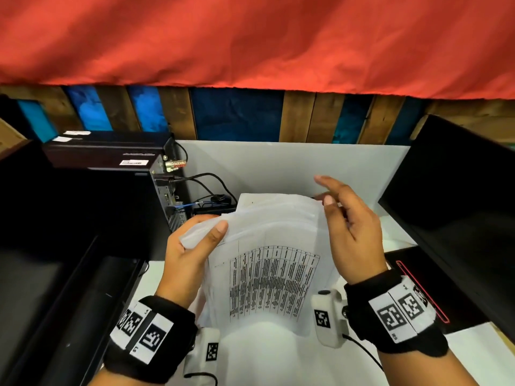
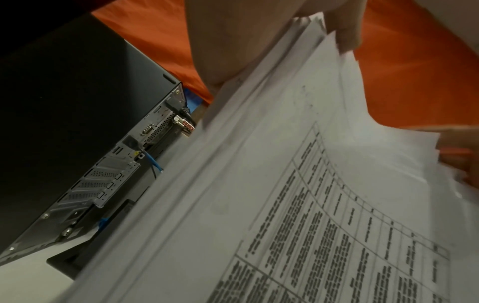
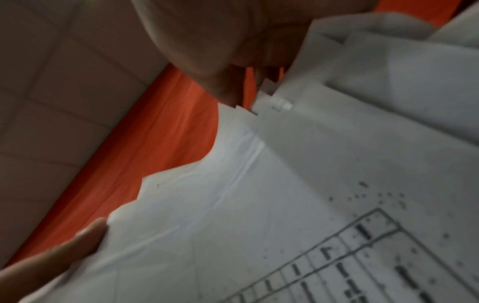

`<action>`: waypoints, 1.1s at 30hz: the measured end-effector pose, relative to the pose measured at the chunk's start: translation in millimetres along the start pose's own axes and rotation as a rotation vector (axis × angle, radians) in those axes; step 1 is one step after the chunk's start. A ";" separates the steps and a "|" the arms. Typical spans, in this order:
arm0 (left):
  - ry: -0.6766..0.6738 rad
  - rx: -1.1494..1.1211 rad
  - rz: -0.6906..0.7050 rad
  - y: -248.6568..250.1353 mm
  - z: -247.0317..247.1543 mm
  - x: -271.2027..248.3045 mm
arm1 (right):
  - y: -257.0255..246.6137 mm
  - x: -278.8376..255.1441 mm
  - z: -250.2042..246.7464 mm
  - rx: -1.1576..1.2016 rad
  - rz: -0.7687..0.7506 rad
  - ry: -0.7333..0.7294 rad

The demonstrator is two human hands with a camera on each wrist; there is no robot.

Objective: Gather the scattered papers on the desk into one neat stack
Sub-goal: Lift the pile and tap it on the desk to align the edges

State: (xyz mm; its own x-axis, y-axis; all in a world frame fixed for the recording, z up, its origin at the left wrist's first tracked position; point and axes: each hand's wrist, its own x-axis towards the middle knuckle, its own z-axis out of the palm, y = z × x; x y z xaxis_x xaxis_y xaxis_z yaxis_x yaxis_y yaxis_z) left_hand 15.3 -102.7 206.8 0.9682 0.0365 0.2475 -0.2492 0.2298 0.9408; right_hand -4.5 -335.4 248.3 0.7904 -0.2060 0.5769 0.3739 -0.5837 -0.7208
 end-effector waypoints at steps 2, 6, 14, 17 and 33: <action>0.006 0.002 -0.002 0.7 -0.3 -1.1 | -4.5 -4.0 -1.2 -0.224 -0.129 -0.117; -0.002 0.057 0.025 -1.5 -6.1 -1.7 | 3.4 -12.2 4.4 -0.457 -0.177 -0.137; -0.006 0.111 0.052 -0.7 -2.6 -2.5 | 12.6 -28.8 9.4 -0.497 -0.159 -0.135; 0.011 0.132 0.046 -0.1 2.4 -2.3 | 16.0 -29.4 8.2 -0.463 -0.176 -0.134; -0.392 0.616 0.317 24.6 8.5 0.6 | 12.0 -19.3 -0.6 -0.525 -0.252 -0.292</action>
State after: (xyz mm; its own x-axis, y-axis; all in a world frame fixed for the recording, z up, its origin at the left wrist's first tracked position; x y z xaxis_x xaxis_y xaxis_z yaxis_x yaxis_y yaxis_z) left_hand 9.5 -105.3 232.0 0.7993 -0.3612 0.4803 -0.5897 -0.3176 0.7426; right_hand -15.6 -339.0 228.8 0.8363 0.1663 0.5225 0.3371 -0.9074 -0.2508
